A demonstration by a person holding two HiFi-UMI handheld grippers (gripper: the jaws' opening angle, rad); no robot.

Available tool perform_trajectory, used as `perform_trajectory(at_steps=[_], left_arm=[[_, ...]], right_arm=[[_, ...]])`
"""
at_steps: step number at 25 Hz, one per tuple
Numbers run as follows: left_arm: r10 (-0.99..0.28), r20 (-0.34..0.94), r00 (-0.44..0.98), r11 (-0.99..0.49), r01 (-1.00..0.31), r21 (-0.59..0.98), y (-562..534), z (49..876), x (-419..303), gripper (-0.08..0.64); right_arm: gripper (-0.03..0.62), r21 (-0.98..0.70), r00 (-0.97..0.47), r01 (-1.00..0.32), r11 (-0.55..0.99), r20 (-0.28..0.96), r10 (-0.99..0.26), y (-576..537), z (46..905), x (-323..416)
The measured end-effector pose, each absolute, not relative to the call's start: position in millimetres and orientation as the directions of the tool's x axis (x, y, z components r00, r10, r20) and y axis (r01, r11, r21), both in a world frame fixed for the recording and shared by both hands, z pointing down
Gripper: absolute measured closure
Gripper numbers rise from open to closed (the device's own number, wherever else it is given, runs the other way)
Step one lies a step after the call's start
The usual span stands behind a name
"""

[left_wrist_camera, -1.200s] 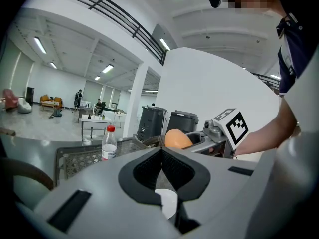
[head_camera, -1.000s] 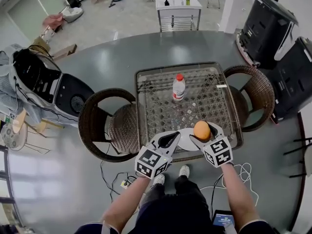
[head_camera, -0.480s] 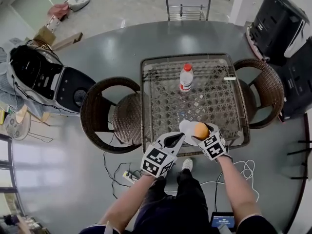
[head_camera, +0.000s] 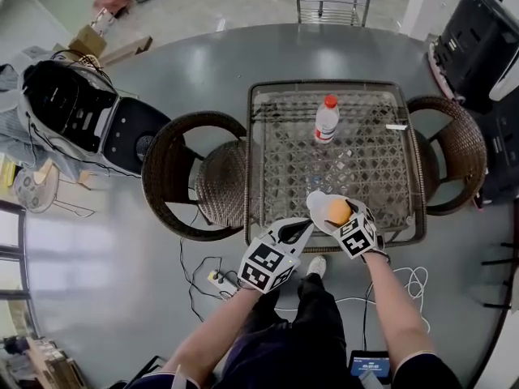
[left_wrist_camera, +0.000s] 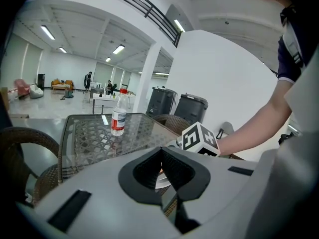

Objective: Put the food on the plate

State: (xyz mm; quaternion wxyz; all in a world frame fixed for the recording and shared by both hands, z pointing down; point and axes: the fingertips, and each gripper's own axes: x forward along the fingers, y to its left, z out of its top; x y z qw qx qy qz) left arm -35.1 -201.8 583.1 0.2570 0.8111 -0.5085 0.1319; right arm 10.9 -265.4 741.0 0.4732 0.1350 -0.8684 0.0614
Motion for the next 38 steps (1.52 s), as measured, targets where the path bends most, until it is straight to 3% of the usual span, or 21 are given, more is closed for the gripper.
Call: perform_trajectory(at_steps=[23, 38], left_arm=[[-0.763, 0.479, 0.434, -0.339, -0.900, 0.275, -195, 581, -47, 0.552], [-0.756, 0.474, 0.452, -0.361, -0.891, 0.274, -196, 576, -44, 0.552]], right_arm=[[0.229, 0.040, -0.470, -0.273, 0.961, 0.866, -0.170, -263, 751, 7], [0.202, 0.006, -0.479, -0.334, 0.943, 0.860, -0.175, -264, 745, 13]])
